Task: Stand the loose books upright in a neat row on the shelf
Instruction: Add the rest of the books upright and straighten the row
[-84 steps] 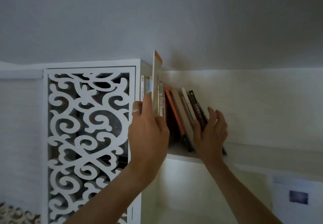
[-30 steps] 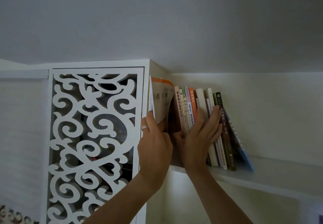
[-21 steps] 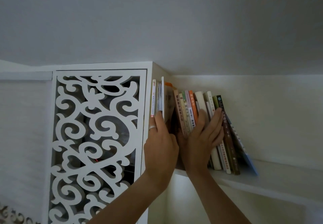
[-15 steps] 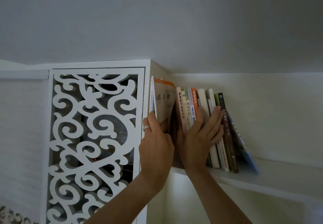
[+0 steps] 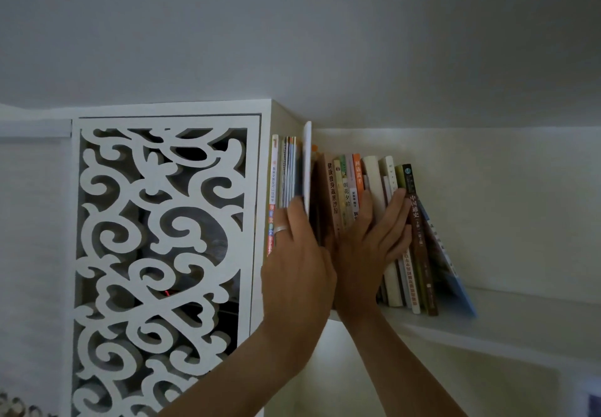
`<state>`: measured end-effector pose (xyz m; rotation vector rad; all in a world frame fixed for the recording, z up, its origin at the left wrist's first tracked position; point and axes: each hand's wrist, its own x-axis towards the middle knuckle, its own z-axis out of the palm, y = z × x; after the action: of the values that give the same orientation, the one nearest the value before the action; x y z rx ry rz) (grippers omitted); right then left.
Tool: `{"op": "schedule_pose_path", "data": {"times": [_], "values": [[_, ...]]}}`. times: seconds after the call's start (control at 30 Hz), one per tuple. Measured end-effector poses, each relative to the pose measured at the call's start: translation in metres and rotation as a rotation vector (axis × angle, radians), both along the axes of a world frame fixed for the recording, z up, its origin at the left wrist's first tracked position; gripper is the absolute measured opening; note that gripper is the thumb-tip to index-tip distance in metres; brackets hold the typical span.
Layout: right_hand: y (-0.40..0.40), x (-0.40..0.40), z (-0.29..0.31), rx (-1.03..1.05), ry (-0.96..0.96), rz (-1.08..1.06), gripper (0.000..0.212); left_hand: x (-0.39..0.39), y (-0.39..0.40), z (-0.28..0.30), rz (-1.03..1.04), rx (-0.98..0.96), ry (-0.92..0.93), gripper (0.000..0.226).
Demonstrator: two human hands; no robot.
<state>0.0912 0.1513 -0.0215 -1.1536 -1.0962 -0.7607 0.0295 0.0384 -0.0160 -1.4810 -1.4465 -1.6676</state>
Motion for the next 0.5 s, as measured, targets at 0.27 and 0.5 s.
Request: {"op": "schedule_pose_path", "data": {"times": [0.27,0.5], "values": [[-0.002,0.001,-0.002,-0.036,-0.031,0.002,0.072,-0.015,0.072,0.006,0.066,0.093,0.126,0.054],[-0.005,0.001,-0.002,-0.061,-0.068,0.023,0.084,-0.049,0.112,-0.003,0.370,0.254,0.443,0.073]]}}
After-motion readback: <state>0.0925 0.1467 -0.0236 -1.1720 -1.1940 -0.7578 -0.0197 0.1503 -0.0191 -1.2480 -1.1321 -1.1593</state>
